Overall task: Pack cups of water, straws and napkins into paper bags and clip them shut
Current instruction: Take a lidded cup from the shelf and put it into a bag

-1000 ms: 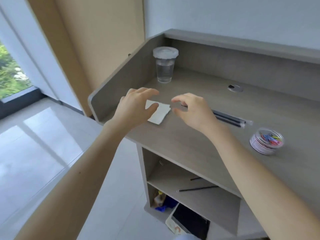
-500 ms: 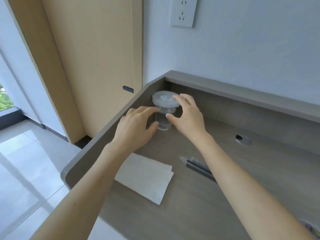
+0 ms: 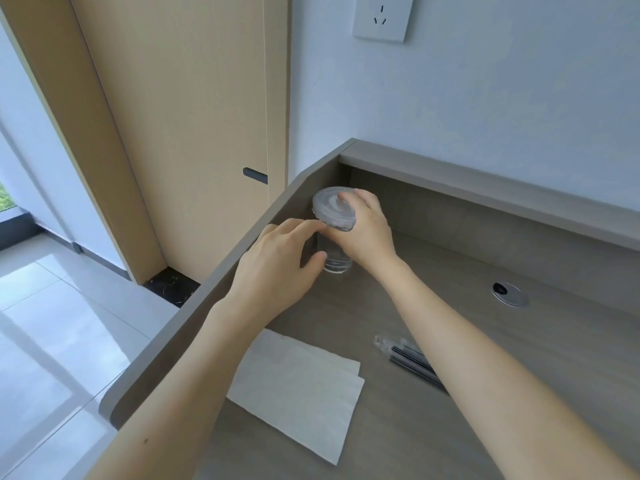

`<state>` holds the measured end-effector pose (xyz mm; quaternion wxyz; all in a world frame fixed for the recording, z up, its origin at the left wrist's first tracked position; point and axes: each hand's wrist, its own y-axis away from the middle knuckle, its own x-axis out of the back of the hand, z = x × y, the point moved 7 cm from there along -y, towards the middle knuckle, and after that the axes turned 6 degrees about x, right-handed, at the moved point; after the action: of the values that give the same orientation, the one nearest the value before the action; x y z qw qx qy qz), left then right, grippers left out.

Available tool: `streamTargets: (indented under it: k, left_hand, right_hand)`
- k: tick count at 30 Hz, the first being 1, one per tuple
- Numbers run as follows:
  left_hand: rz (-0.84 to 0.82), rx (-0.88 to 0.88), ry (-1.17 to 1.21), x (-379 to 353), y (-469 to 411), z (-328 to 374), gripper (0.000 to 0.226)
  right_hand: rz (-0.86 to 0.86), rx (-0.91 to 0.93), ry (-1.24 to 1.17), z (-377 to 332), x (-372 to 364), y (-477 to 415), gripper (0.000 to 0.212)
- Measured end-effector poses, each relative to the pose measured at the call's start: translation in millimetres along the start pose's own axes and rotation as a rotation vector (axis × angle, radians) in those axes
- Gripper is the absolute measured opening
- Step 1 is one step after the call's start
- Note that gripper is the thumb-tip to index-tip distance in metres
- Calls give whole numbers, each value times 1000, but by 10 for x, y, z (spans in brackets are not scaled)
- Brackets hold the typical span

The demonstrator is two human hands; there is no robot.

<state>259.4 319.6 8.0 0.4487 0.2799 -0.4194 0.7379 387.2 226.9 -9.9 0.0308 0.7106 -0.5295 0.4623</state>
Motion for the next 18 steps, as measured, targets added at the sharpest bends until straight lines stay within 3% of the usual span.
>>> streamTargets:
  k: [9, 18]
  left_hand:
    - [-12, 5, -33, -47, 7, 13, 41]
    - [-94, -105, 31, -131, 228, 282, 41]
  right_hand:
    - [124, 17, 3, 33, 173, 177, 53]
    - [339, -133, 89, -84, 952, 1031, 51]
